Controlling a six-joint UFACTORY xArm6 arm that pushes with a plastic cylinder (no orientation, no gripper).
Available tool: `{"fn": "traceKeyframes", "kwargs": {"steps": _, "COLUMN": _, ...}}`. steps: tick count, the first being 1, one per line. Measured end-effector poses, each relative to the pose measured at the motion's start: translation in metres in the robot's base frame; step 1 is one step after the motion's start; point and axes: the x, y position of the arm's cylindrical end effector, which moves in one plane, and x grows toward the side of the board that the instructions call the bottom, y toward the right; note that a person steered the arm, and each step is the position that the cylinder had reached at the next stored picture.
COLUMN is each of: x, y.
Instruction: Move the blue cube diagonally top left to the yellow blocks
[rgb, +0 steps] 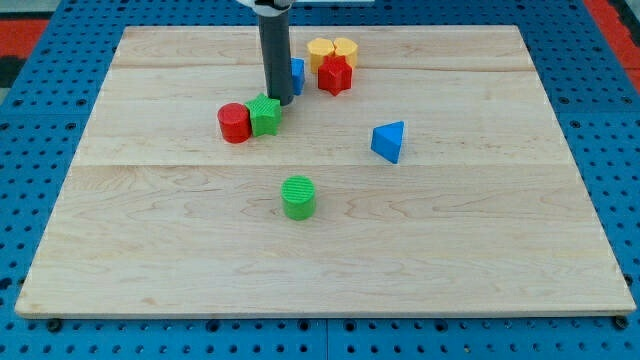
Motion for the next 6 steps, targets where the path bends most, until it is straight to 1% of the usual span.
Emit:
{"fn": "traceKeyframes", "kwargs": {"steps": 1, "x": -0.004, "y": 0.024}}
{"fn": "traceKeyframes", "kwargs": {"steps": 2, "x": -0.025, "y": 0.028}}
{"fn": "traceKeyframes", "kwargs": {"steps": 5, "x": -0.064, "y": 0.022}}
{"fn": "traceKeyframes", "kwargs": {"steps": 6, "x": -0.075, "y": 0.0}}
